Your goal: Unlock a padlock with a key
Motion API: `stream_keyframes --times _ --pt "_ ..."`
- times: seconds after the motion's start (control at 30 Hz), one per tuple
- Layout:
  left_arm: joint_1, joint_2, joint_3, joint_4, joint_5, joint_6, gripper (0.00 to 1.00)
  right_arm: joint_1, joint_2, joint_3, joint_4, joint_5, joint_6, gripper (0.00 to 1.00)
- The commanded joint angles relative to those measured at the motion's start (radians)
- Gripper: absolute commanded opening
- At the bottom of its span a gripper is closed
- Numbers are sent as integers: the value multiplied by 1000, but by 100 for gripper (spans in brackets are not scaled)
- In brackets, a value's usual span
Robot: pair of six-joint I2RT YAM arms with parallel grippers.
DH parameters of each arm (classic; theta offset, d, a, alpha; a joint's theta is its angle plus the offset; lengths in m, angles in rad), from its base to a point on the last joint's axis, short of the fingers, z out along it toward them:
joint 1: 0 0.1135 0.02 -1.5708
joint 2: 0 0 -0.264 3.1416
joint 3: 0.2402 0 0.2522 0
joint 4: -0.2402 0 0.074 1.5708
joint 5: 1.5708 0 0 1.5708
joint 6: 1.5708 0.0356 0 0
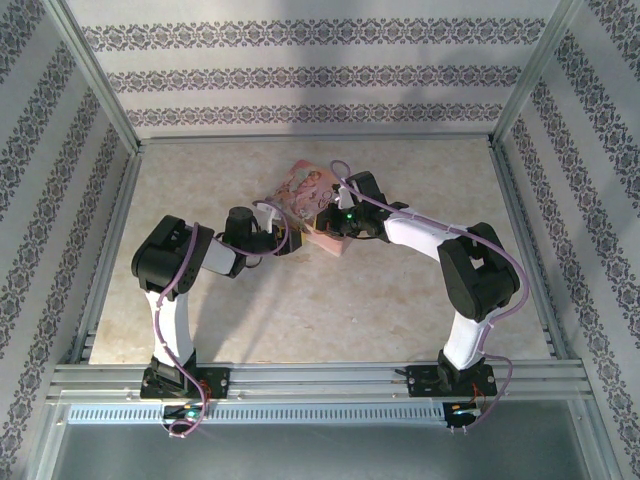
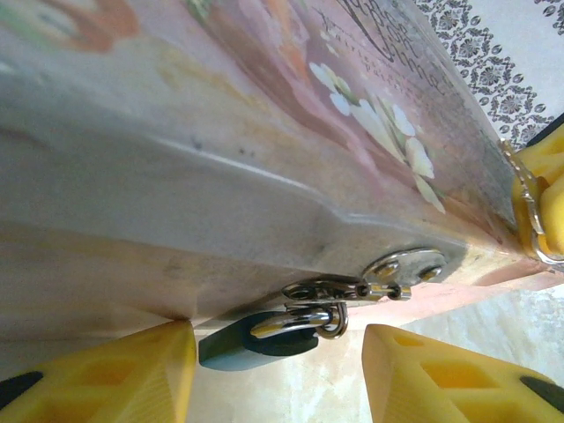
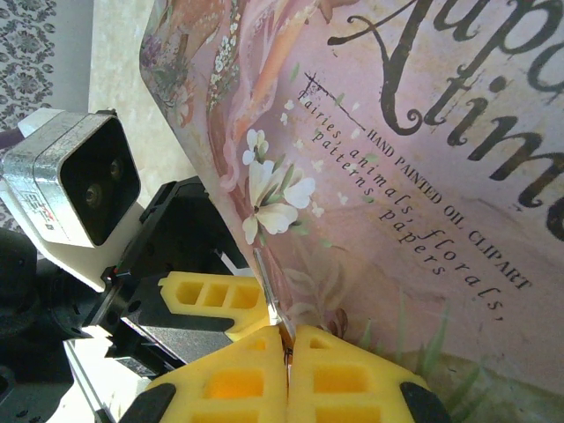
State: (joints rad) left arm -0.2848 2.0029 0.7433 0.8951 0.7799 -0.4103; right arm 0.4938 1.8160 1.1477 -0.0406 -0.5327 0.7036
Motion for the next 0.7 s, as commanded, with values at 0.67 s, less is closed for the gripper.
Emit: stream_keyframes --times 0.67 --pt "-74 22 49 -92 -65 46 43 5 33 7 -44 31 -24 0"
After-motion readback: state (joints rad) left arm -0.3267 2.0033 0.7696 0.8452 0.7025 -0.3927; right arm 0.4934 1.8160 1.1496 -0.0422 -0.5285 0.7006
